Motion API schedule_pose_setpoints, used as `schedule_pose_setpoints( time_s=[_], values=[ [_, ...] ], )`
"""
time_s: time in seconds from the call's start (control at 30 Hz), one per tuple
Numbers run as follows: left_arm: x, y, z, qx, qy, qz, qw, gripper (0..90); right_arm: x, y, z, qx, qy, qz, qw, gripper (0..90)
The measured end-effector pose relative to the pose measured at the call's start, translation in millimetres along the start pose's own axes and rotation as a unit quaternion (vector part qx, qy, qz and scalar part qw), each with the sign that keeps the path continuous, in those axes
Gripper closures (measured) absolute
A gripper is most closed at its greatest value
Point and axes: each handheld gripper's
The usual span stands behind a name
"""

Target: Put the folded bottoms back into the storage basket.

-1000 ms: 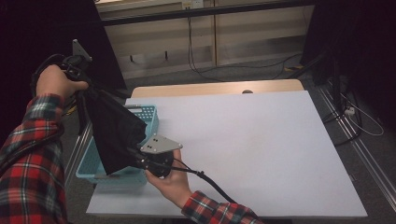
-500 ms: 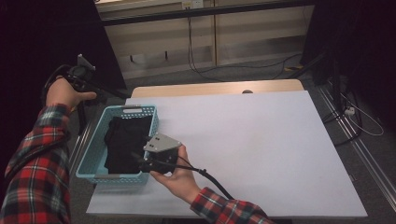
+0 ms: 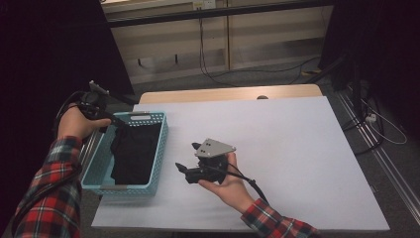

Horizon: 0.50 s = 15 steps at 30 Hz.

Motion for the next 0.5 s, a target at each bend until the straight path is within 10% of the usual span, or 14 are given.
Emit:
schedule_pose_setpoints(
  time_s=[0.3, 0.5],
  values=[
    [-10.9, -18.9, 18.4, -0.010, -0.004, 0.020, 0.9997, 21.0, -29.9, -26.2, -17.8, 0.053, -0.003, 0.000, 0.9986, 18.1],
    [-18.5, -34.2, 37.4, 0.010, -0.011, 0.031, 0.9994, 50.3, -43.8, -40.8, -37.1, 0.061, -0.018, 0.011, 0.9979, 18.4]
  ],
)
Point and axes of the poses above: each handheld gripper's, and its own axes: z roughly forward along the jaws, y roughly out of its top, x roughly to its left, and after that the axes turned 12 degrees about z, right-handed
